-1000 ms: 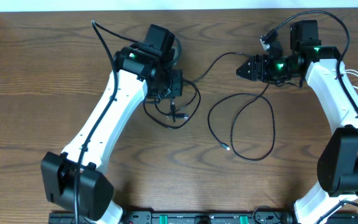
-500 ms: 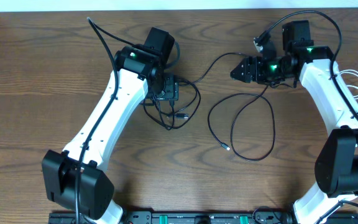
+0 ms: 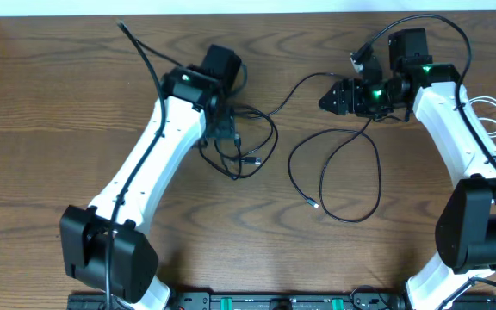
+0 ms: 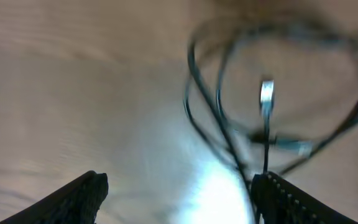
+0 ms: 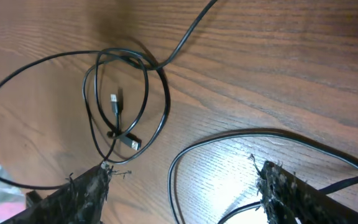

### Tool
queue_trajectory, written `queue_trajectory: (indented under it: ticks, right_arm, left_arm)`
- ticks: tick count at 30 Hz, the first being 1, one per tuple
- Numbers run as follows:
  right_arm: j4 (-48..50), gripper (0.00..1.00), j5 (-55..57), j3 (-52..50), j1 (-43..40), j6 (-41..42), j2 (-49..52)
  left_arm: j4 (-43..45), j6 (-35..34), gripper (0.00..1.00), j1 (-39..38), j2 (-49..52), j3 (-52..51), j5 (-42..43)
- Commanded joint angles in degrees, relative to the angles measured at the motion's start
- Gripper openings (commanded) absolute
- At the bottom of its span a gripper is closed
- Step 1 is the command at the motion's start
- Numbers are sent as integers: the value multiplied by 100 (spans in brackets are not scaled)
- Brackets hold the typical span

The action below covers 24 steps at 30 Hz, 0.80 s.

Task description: Untangle cables

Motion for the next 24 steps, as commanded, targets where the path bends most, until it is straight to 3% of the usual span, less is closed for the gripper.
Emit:
queue_trajectory:
  ticks: [1,5,8,12,24]
  right_arm:
    - [-11,76,96,-11,46,-37,-13]
    - [7,76,96,-11,46,-37,-13]
    - [4,76,96,-11,46,-35,-13]
    - [-22,76,96,-11,46,-37,-13]
    - [-68,76,247,-11,48,-37,-13]
  left_arm:
    - [81,26,79,2,-68,883,-380]
    - [623,22,77,-37,-66,1060,614]
    - [984,-212,70,-46,35,977,1386]
    - [1167,-564,63,-72,424,914,1416]
    - [2094,-1172,59,-68,1864,914,1421]
